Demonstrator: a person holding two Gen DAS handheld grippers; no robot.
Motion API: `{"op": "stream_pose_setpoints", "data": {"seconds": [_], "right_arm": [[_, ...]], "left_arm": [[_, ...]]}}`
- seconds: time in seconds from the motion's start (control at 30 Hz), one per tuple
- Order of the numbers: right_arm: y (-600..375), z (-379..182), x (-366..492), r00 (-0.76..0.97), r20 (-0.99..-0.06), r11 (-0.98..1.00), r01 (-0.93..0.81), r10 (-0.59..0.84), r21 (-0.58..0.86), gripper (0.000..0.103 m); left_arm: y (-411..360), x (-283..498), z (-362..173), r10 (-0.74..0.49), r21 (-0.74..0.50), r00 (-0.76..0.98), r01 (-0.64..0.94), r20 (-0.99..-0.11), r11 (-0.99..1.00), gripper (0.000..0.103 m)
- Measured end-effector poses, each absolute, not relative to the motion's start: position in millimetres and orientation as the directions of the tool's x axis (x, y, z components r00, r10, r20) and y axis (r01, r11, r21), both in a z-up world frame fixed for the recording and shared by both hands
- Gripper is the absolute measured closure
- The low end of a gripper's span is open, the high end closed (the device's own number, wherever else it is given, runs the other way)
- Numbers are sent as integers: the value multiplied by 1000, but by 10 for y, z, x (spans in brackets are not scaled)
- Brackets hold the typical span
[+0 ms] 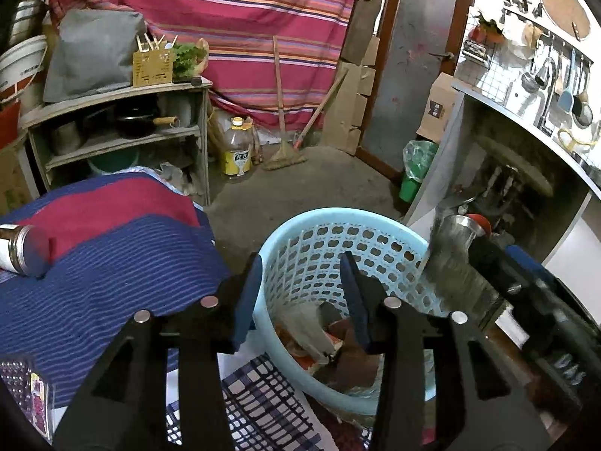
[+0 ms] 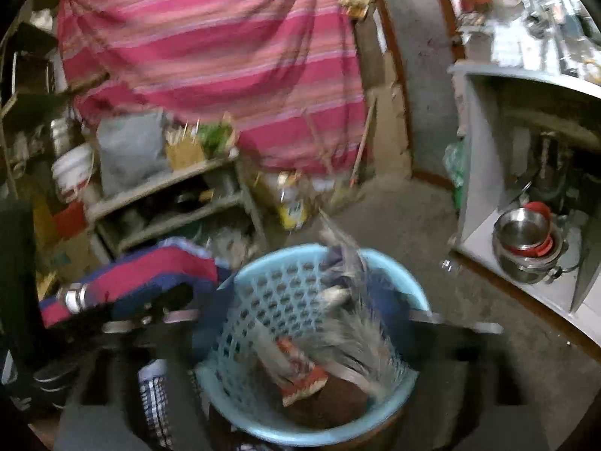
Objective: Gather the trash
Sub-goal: 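Carry the grey cloth and printed bag over the basket and open both tools, then move both open tools back over the table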
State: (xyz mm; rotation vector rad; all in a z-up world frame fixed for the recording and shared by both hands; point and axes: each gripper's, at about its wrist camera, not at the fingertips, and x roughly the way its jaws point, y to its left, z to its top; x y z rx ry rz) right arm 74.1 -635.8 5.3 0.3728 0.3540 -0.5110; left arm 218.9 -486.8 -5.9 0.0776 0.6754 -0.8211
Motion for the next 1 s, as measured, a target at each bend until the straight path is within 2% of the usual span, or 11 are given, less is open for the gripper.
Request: {"op": "stream_pose_setpoints", "data": {"seconds": [0.23,0.4,0.7,0.73,0.8,0.93,1.0], "right_arm": [[-6361,125,659,830,-382,803,524,-406,284,26],[-6363,153,623,852,-366,799,497,-375,337,26],[-5173,549,1156,922,-317,927,301,-222,226,26],[-5068,567,1180,918,-321,929,308,-233,208,26],[-4943,581,1215,906,-335,928,329,-258,174,24],[-4687,509,1170,857,-351,903,425,-378,63,10],[-4542,402,1079,827,-366,880,474,-426,46,9]], "left_arm": [[-4738,2216,10,-646,-191,512,681,-567,707,61],[-4362,2240,135,-631,-188,550,654,-547,733,61],[-3274,2183,507,-557,-135,648,581,-520,802,59],[-3139,2138,550,-550,-128,659,575,-514,808,56],[-2738,2007,653,-518,-117,703,535,-487,837,43],[-1939,1748,758,-425,-103,793,426,-437,899,25],[-1515,1561,732,-378,-92,827,375,-416,922,4]]}}
